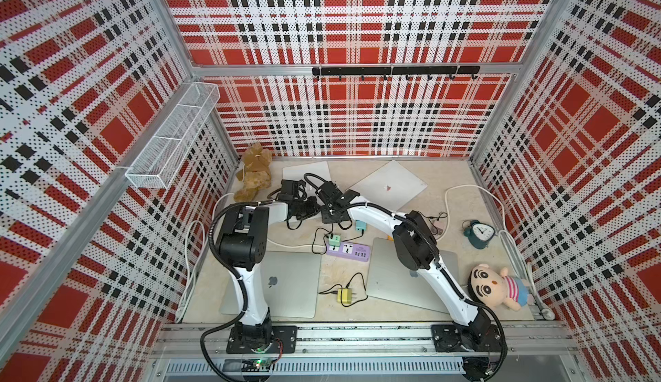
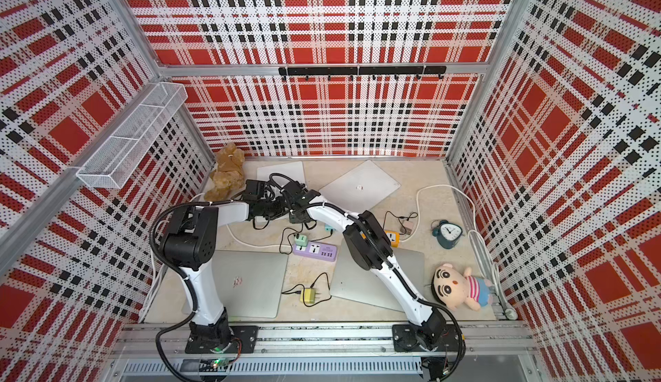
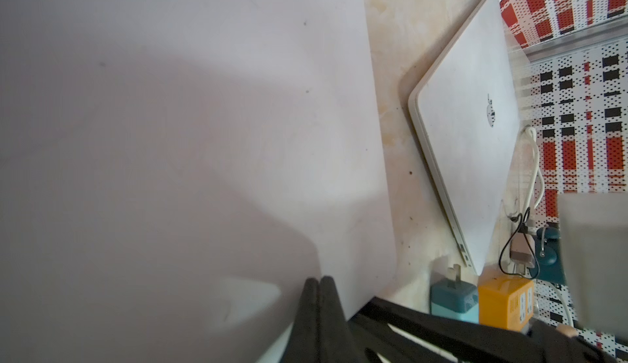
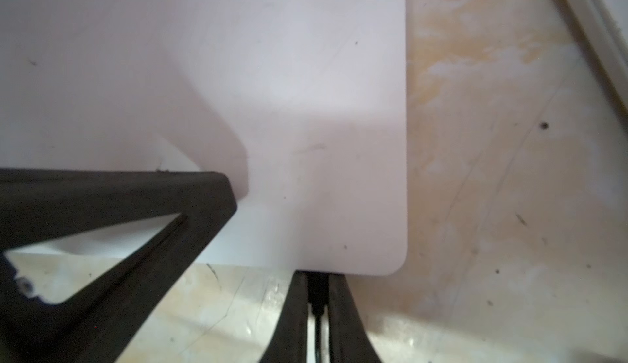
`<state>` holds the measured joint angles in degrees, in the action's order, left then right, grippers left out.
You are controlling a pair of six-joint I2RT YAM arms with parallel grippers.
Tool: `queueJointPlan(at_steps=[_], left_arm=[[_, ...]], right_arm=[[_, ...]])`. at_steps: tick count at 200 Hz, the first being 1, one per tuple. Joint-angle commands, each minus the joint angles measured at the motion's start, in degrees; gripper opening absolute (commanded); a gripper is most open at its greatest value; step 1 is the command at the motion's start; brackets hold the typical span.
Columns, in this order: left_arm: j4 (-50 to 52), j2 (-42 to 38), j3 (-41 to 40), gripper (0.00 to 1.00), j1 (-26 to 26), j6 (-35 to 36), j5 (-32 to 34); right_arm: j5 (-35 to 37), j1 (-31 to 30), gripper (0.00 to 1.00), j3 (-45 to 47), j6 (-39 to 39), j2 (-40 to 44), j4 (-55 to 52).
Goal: Unplug the laptop charger
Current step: Remove the charging cable from the laptop.
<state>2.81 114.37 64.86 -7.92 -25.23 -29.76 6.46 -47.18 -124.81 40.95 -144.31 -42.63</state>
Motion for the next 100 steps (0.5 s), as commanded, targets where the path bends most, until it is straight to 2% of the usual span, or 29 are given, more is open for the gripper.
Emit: queueJointPlan(at_steps=[1,52,100], left_arm=[[8.68,2.72,-3.26,0.0,-0.96,0.98,3.26],[8.72,2.25,-3.15,0.0,-1.31,0.65,3.5],[8.79,2.26,-3.3,0.0,-1.31,0.69,3.48]], right_arm=[[-6.08,-1.02,0.0,2.39,2.71,-0.95,0.13],[0.75,-1.08,0.0,1.46,-1.46,-1.42,-7.43],[0.44,-1.25,0.0,-1.71,-1.89,-2.95,-9.08]])
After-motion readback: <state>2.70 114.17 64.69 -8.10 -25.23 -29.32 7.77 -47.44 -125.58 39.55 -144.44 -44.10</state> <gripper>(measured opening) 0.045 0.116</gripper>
